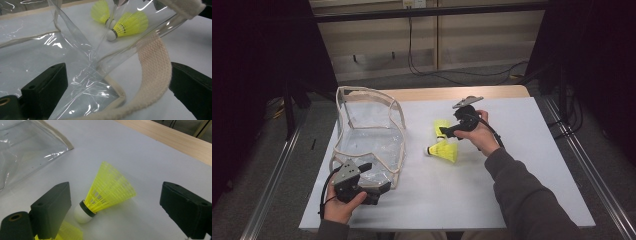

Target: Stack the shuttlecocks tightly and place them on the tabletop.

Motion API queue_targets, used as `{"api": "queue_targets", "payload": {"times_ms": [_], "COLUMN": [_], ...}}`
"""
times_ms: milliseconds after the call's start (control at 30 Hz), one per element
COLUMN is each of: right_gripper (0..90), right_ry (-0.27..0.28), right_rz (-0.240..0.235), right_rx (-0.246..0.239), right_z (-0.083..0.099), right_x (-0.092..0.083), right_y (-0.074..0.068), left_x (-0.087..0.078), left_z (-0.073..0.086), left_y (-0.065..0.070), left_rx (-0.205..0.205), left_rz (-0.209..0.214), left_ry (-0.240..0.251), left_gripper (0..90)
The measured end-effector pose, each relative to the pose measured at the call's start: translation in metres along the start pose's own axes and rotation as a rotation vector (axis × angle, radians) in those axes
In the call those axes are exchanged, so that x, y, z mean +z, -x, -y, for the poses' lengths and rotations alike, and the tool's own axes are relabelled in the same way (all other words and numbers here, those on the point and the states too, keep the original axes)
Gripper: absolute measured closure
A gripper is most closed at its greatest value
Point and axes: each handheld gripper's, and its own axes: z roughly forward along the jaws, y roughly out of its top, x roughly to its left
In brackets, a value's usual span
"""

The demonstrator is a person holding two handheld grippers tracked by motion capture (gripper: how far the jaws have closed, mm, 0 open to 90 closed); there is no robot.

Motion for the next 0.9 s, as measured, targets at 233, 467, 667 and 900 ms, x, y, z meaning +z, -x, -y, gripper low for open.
{"api": "queue_targets", "payload": {"times_ms": [233,467,667,900], "right_gripper": [11.4,18.2,26.2,35.0], "right_ry": [-0.010,-0.014,-0.015,-0.026], "right_rz": [-0.001,0.004,0.004,-0.002], "right_rx": [-0.008,-0.023,-0.035,-0.058], "right_z": [-0.001,-0.003,-0.003,-0.005], "right_x": [0.006,0.011,0.017,0.024], "right_y": [-0.001,0.000,0.000,0.000], "left_x": [0.000,0.000,-0.001,-0.001], "left_z": [0.000,0.000,0.000,0.000], "left_y": [0.000,0.000,0.000,0.001], "left_rx": [0.000,0.003,0.004,0.004], "left_rz": [0.000,-0.001,-0.001,-0.001], "left_ry": [0.000,0.000,-0.003,-0.002], "left_gripper": [3.5,3.5,3.5,3.4]}}
